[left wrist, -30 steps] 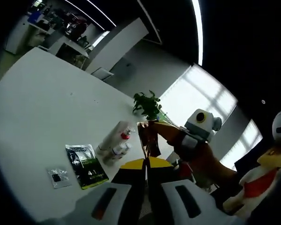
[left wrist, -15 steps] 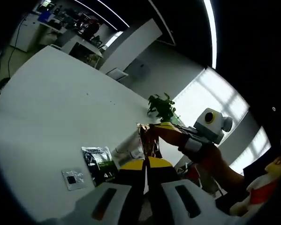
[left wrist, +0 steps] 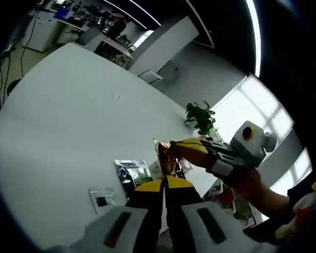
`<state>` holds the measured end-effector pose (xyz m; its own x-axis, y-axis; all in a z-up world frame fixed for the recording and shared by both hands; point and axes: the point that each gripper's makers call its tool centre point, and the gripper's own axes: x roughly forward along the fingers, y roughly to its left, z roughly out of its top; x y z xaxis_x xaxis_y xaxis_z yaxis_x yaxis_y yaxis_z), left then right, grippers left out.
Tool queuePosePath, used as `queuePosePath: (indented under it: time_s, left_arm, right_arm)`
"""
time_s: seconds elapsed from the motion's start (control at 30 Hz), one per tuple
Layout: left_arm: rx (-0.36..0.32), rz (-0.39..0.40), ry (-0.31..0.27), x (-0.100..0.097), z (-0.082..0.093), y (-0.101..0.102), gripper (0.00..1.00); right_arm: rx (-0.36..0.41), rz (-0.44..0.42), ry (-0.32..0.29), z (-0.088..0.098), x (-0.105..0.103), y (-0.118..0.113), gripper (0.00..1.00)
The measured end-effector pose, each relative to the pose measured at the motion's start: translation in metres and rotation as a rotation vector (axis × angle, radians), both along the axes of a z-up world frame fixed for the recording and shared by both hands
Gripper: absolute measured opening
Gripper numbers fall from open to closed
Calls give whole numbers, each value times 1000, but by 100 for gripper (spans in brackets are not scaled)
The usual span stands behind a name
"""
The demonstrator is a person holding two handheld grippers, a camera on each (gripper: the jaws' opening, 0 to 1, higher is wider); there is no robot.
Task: Arrange the skincare products in the storage area until every visible bottle or jar stands upright without overlapping.
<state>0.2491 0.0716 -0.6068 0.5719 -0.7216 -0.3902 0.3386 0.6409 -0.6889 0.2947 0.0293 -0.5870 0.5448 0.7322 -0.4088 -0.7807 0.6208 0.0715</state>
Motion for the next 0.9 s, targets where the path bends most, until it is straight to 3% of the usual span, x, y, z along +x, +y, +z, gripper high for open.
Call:
queuePosePath:
  time_s: [0.57, 0.9]
  left_arm:
    - [112, 24, 86, 37, -75, 16, 0]
    - [189, 32, 133, 55, -119, 25, 0]
  right_arm:
    - [-86, -29, 77, -84, 43, 17, 1]
    - [-128, -32, 135, -127, 56, 24, 1]
